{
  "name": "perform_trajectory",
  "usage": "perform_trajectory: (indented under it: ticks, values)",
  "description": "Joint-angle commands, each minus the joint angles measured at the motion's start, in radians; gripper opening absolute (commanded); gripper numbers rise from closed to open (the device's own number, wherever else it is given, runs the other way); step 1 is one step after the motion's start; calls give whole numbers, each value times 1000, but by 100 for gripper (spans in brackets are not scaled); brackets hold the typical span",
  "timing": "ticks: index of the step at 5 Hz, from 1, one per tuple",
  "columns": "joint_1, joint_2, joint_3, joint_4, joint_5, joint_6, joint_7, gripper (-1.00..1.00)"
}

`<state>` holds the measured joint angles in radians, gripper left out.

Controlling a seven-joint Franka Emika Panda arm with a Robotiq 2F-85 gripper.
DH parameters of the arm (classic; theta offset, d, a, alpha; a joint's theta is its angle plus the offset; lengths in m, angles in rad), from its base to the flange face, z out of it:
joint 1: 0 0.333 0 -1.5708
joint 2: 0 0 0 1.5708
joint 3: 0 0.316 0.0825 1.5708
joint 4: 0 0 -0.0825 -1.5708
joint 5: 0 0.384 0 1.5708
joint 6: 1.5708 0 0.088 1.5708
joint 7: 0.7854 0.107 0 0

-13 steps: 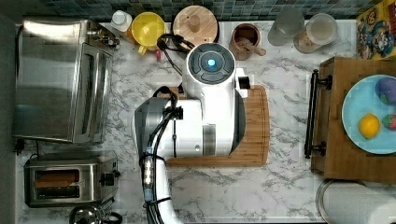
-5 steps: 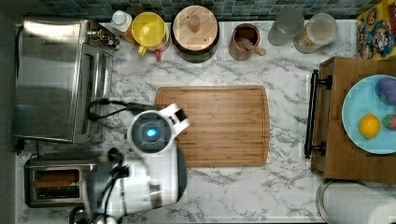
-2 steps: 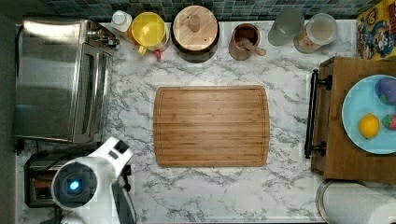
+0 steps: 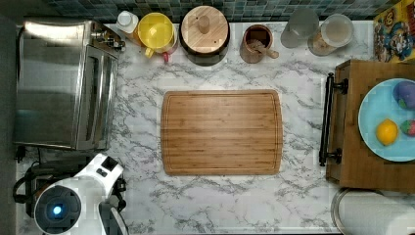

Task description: Turn on the toaster.

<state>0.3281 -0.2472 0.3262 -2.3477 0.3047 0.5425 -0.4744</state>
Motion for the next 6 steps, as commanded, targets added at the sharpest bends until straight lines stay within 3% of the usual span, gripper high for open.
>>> perform_trajectory:
  ticks: [1, 2, 5, 6]
  values:
    - [11, 22, 42, -90, 40, 88, 23, -100]
    - [-1, 48, 39, -89, 1, 96, 50, -100]
    - [2, 105, 10, -89, 53, 162, -10, -100]
    - [-4, 167, 25, -88, 13, 204, 25, -100]
